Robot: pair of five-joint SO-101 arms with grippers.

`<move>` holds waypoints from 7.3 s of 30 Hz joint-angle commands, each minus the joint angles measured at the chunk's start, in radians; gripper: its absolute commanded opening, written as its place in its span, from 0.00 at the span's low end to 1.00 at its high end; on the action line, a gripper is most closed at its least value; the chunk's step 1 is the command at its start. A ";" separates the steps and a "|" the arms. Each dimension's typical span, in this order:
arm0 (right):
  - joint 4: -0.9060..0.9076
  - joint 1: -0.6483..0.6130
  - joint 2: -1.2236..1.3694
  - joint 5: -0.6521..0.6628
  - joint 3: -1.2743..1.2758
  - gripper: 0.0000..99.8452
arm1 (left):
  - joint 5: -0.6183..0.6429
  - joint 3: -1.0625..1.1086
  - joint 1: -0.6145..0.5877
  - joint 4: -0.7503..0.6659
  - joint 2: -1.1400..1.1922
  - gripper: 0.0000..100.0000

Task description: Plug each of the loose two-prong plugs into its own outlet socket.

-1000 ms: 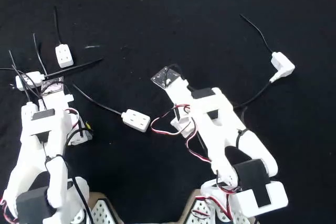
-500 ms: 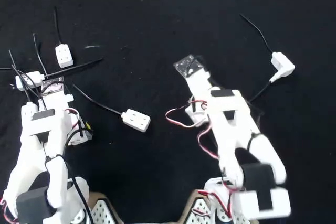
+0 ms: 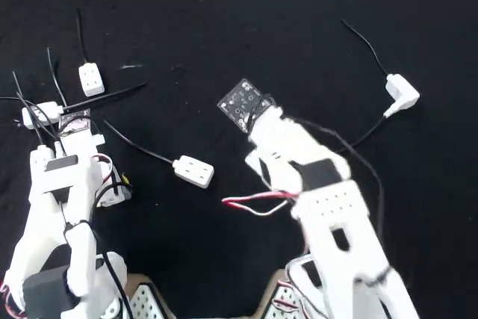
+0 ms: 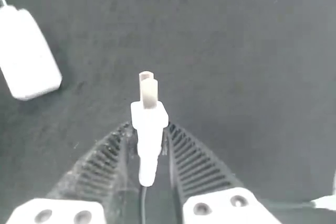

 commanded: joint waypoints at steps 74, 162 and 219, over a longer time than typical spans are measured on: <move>-0.598 -0.551 -0.093 -0.285 0.404 0.01 | 0.158 0.464 0.351 0.058 -1.389 0.22; -0.468 -0.551 -0.127 -0.287 0.369 0.01 | 0.002 0.512 0.430 0.003 -1.389 0.22; -0.572 -0.491 -0.127 -0.508 0.363 0.01 | -0.005 0.619 0.472 -0.048 -1.387 0.22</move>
